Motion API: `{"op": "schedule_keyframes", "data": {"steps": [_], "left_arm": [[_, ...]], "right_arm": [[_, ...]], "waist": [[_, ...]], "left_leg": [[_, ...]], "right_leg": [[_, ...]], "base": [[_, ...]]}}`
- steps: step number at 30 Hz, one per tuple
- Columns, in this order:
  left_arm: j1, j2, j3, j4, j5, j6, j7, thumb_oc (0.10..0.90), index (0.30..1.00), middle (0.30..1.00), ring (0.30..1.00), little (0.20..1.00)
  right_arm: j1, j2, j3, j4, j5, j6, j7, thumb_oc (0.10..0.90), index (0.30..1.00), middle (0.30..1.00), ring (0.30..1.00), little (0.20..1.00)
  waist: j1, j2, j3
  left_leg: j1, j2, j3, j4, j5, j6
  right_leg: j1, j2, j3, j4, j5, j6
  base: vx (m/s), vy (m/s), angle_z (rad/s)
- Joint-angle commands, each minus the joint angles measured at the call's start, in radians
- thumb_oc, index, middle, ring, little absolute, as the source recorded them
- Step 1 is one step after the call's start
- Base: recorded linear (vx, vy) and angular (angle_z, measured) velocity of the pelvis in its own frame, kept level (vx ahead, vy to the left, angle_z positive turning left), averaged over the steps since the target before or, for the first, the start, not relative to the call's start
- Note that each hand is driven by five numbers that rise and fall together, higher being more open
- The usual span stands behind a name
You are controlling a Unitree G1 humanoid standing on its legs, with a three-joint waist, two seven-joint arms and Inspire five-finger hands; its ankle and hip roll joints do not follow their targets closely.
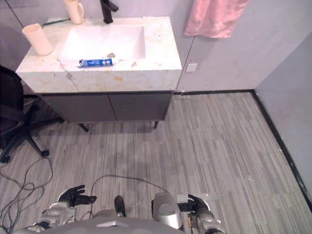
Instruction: Organize the bathroom.
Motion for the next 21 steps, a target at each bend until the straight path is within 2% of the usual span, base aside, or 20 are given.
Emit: {"op": "schedule_keyframes", "data": {"steps": [1, 2, 3, 5, 6, 10, 12, 13, 14, 15, 16, 18, 21], "left_arm": [[0.023, 0.004, -0.011, -0.006, 0.017, -0.01, 0.018, 0.8, 0.9, 0.9, 0.9, 0.9], [0.024, 0.001, -0.012, -0.001, 0.001, -0.014, 0.025, 0.8, 0.9, 0.9, 0.9, 0.9], [0.021, -0.006, -0.013, 0.006, -0.016, -0.035, 0.047, 0.8, 0.9, 0.9, 0.9, 0.9], [0.019, -0.011, -0.023, 0.008, -0.02, -0.05, 0.067, 0.8, 0.9, 0.9, 0.9, 0.9], [0.017, -0.018, -0.034, 0.01, -0.039, -0.064, 0.099, 0.8, 0.9, 0.9, 0.9, 0.9], [0.013, -0.022, -0.024, 0.0, -0.057, -0.079, 0.139, 0.8, 0.9, 0.9, 0.9, 0.9], [0.032, -0.028, 0.007, -0.001, -0.06, -0.116, 0.165, 0.8, 0.9, 0.9, 0.9, 0.9], [0.039, -0.028, 0.018, -0.006, -0.066, -0.127, 0.167, 0.8, 0.9, 0.9, 0.9, 0.9], [0.04, -0.027, 0.02, -0.008, -0.068, -0.128, 0.167, 0.8, 0.9, 0.9, 0.9, 0.9], [0.044, -0.024, 0.03, -0.017, -0.094, -0.129, 0.169, 0.8, 0.9, 0.9, 0.9, 0.9], [0.046, -0.022, 0.043, -0.022, -0.107, -0.135, 0.173, 0.8, 0.9, 0.9, 0.9, 0.9], [0.05, -0.016, 0.067, -0.024, -0.119, -0.14, 0.159, 0.8, 0.9, 0.9, 0.9, 0.9], [0.05, -0.015, 0.068, -0.027, -0.1, -0.158, 0.15, 0.8, 0.9, 0.9, 0.9, 0.9]], "right_arm": [[0.026, -0.022, 0.041, -0.049, -0.036, -0.043, 0.02, 0.8, 0.9, 0.9, 0.9, 0.9], [0.021, -0.017, 0.051, -0.048, -0.053, -0.048, 0.014, 0.8, 0.9, 0.9, 0.9, 0.9], [0.014, -0.005, 0.076, -0.056, -0.046, -0.05, 0.003, 0.8, 0.9, 0.9, 0.9, 0.9], [0.018, -0.001, 0.083, -0.061, -0.036, -0.051, 0.003, 0.8, 0.9, 0.9, 0.9, 0.9], [0.018, 0.006, 0.09, -0.059, -0.048, -0.039, 0.005, 0.8, 0.9, 0.9, 0.9, 0.9], [0.019, 0.011, 0.086, -0.024, -0.025, -0.024, 0.011, 0.8, 0.9, 0.9, 0.9, 0.9], [0.02, 0.003, 0.077, -0.008, -0.055, -0.007, 0.02, 0.8, 0.9, 0.9, 0.9, 0.9], [0.027, -0.001, 0.078, -0.014, -0.083, 0.002, 0.022, 0.8, 0.9, 0.9, 0.9, 0.9], [0.029, -0.002, 0.081, -0.016, -0.091, 0.008, 0.024, 0.8, 0.9, 0.9, 0.9, 0.9], [0.033, -0.01, 0.097, -0.027, -0.114, 0.032, 0.022, 0.8, 0.9, 0.9, 0.9, 0.9], [0.034, -0.014, 0.102, -0.026, -0.096, 0.035, 0.023, 0.8, 0.9, 0.9, 0.9, 0.9], [0.026, -0.018, 0.098, -0.012, -0.081, 0.022, 0.036, 0.8, 0.9, 0.9, 0.9, 0.9], [0.012, -0.008, 0.11, 0.0, -0.072, -0.003, 0.03, 0.8, 0.9, 0.9, 0.9, 0.9]], "waist": [[-0.017, 0.011, -0.056], [-0.015, 0.008, -0.056], [-0.01, -0.024, -0.06], [-0.007, -0.048, -0.061], [-0.001, -0.073, -0.058], [-0.013, -0.067, -0.06], [-0.005, -0.065, -0.067], [-0.001, -0.068, -0.068], [0.001, -0.07, -0.068], [0.016, -0.077, -0.071], [0.025, -0.081, -0.072], [0.034, -0.086, -0.079], [0.028, -0.073, -0.091]], "left_leg": [[-0.108, -0.038, -0.065, 0.077, -0.045, 0.005], [-0.098, -0.046, -0.047, 0.069, -0.041, 0.002], [-0.076, -0.068, 0.018, 0.062, -0.038, -0.019], [-0.071, -0.08, 0.053, 0.053, -0.043, -0.028], [-0.062, -0.092, 0.089, 0.046, -0.053, -0.033], [-0.03, -0.106, 0.065, 0.002, -0.054, -0.015], [-0.066, -0.133, 0.051, 0.135, -0.08, -0.032], [-0.09, -0.139, 0.047, 0.193, -0.072, -0.043], [-0.104, -0.139, 0.042, 0.224, -0.066, -0.048], [-0.161, -0.131, 0.03, 0.299, -0.041, -0.064], [-0.181, -0.121, 0.023, 0.304, -0.044, -0.065], [-0.163, -0.104, 0.017, 0.238, -0.065, -0.047], [-0.088, -0.058, -0.019, 0.06, -0.019, -0.032]], "right_leg": [[-0.01, -0.068, -0.048, 0.076, -0.154, -0.017], [0.01, -0.072, -0.071, 0.006, -0.151, -0.017], [0.058, -0.085, -0.174, -0.292, -0.132, -0.032], [0.075, -0.085, -0.226, -0.453, -0.085, -0.036], [0.065, -0.084, -0.279, -0.557, -0.007, -0.028], [0.041, -0.06, -0.21, -0.564, 0.012, -0.041], [0.071, -0.043, -0.183, -0.546, -0.011, -0.068], [0.088, -0.04, -0.177, -0.551, -0.016, -0.077], [0.095, -0.041, -0.174, -0.552, -0.018, -0.08], [0.131, -0.039, -0.167, -0.562, -0.032, -0.093], [0.153, -0.038, -0.164, -0.565, -0.043, -0.096], [0.177, -0.038, -0.158, -0.58, -0.049, -0.094], [0.184, -0.029, -0.148, -0.597, -0.05, -0.086]], "base": [[0.2, 0.06, -0.76], [0.23, 0.009, -0.72], [0.23, -0.014, -0.86], [0.17, -0.055, -1.04], [0.18, -0.049, -1.0], [0.21, -0.06, -0.33], [0.25, -0.036, 0.02], [0.15, -0.014, 0.02], [0.17, 0.01, 0.01], [0.18, 0.033, 0.09], [0.22, 0.062, 0.28], [0.21, 0.127, 0.25], [0.23, 0.215, -0.14]]}}
